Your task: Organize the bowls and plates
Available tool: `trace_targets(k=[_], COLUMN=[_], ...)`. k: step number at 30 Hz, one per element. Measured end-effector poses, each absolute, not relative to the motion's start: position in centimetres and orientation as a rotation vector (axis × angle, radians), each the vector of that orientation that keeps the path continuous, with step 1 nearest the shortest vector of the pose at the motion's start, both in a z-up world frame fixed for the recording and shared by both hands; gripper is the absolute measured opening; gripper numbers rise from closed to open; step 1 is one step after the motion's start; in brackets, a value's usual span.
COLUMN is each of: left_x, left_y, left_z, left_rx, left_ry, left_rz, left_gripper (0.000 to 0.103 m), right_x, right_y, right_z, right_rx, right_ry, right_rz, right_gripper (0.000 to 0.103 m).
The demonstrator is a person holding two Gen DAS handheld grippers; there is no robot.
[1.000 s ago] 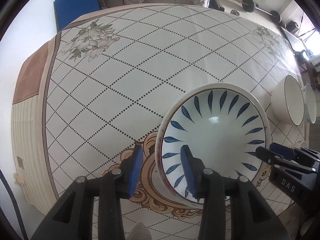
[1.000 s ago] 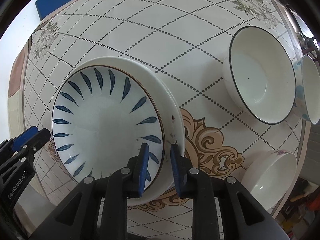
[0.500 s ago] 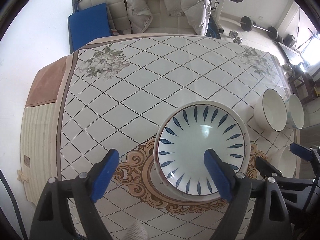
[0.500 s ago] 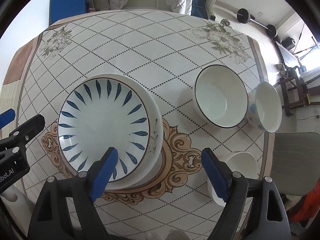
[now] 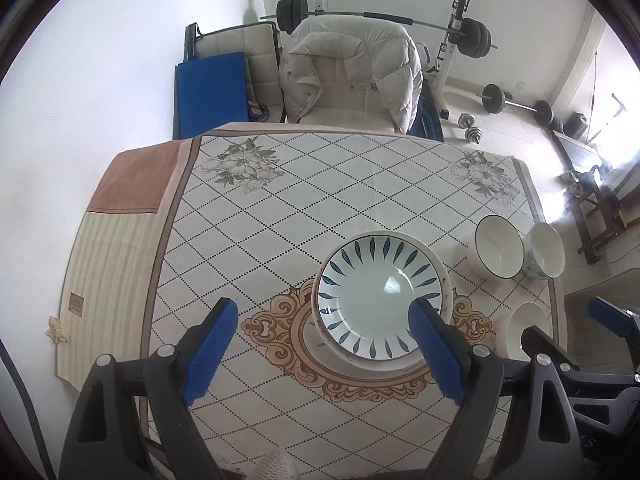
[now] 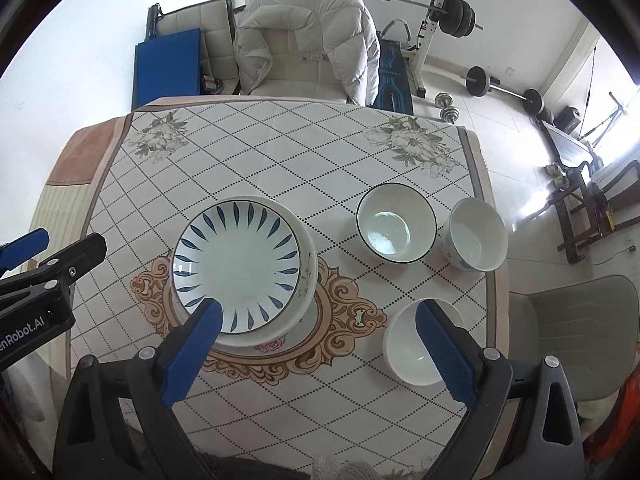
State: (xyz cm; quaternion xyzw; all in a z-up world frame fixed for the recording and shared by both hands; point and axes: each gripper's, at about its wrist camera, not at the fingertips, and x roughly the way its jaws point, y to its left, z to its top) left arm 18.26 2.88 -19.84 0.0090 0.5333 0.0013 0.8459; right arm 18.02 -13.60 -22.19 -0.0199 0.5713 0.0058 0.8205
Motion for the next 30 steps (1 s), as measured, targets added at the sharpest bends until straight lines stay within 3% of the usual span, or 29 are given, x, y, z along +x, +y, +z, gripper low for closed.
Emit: trace_targets(k=[11, 30], left_x=[12.8, 10.7], left_y=[4.2, 4.0], left_z=[-15.5, -16.0], left_rx=[0.043, 0.066], left_ry=[1.076, 1.063], left_rz=[-0.02, -0.103], left_gripper=[0.087, 0.087], right_x=[11.5, 5.4], right_y=[-12.9, -13.7], right_z=[-15.8, -13.9], right_rx=[-0.012, 0.183], right_ry=[1.131, 1.092], right_rz=[-0.013, -0.057], right_gripper=[0.099, 0.099])
